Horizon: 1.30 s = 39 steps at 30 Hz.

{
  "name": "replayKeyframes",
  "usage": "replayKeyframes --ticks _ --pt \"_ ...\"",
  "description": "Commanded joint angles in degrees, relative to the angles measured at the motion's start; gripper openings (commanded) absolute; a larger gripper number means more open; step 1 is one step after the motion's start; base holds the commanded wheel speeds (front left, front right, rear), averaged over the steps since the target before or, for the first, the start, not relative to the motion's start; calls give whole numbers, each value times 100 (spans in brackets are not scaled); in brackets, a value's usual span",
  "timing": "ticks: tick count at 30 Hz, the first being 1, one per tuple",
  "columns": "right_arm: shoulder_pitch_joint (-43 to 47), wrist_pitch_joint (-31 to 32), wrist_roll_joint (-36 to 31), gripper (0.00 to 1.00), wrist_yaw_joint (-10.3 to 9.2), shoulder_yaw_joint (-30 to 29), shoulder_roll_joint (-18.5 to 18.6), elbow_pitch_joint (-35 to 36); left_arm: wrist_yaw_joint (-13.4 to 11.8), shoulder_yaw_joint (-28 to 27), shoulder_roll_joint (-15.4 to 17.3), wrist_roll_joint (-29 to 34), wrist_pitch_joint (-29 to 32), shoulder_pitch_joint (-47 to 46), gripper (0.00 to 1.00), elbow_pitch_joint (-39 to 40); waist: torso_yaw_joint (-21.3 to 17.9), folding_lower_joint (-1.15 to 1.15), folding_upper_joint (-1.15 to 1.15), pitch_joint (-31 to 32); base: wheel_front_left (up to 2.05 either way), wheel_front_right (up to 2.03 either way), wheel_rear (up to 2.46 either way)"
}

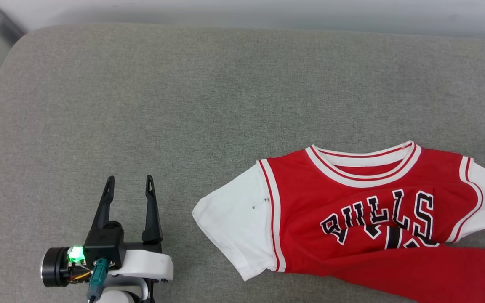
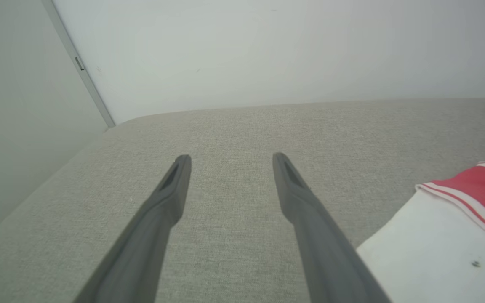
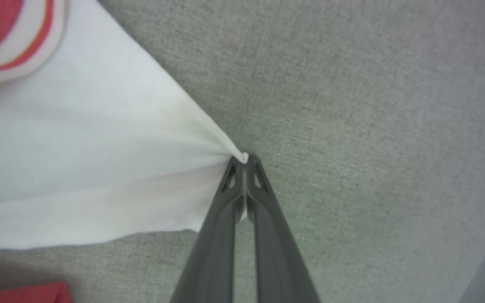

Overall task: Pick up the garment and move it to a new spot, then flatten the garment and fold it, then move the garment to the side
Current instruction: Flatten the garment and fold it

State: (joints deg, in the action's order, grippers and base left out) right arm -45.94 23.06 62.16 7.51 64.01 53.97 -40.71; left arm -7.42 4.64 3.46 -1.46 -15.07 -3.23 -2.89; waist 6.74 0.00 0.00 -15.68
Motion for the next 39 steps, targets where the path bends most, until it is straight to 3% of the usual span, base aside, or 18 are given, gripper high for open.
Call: replayKeyframes --ticks 1,2,3,4,13,17,21,27,32,35,39 --pt "126 -121 33 0 -4 -21 -156 -109 29 -27 51 37 -15 -106 100 -11 15 0 0 20 0 0 0" --pt "145 -221 17 38 -4 -57 -230 -168 36 -35 66 45 -15 -110 100 -33 12 0 0 50 0 0 0" --pt "145 -331 -20 48 -4 -89 -293 -222 48 -44 89 55 -15 -114 100 -64 6 0 0 97 0 0 0" --pt "129 -439 -54 100 -3 -120 -345 -273 49 -59 121 80 -15 -121 100 -87 -7 0 0 161 0 0 0" --pt "-125 -2256 -557 100 -4 -657 -565 -524 197 -187 467 57 -15 -194 100 -425 -208 0 0 821 0 0 0" --pt "-146 -3425 -1091 100 -5 -1077 -852 -777 406 -112 757 149 -9 -362 100 -725 -339 0 0 1103 0 0 0" --pt "-84 -3812 -1682 100 -4 -1776 -1194 -800 776 35 1068 190 341 -665 100 -916 -434 0 0 1257 0 0 0" --pt "900 -3823 -3096 100 -4 -4016 -1750 374 1352 312 1566 -24 1348 -1271 100 -904 -523 0 0 1333 0 0 0" --pt "2289 -3827 -4346 100 -4 -5727 -2563 1761 1468 881 1869 -675 2384 -1827 100 -853 -528 0 0 1342 0 0 0" --pt "3046 -3824 -4914 100 -4 -6365 -3135 2599 1473 1523 2143 -1410 3123 -2104 100 -833 -544 0 0 1324 0 0 0" --pt "3773 -3571 -5301 100 -4 -6710 -3652 3515 1475 2424 2595 -2423 4146 -2552 100 -756 -562 0 0 1251 0 0 0"
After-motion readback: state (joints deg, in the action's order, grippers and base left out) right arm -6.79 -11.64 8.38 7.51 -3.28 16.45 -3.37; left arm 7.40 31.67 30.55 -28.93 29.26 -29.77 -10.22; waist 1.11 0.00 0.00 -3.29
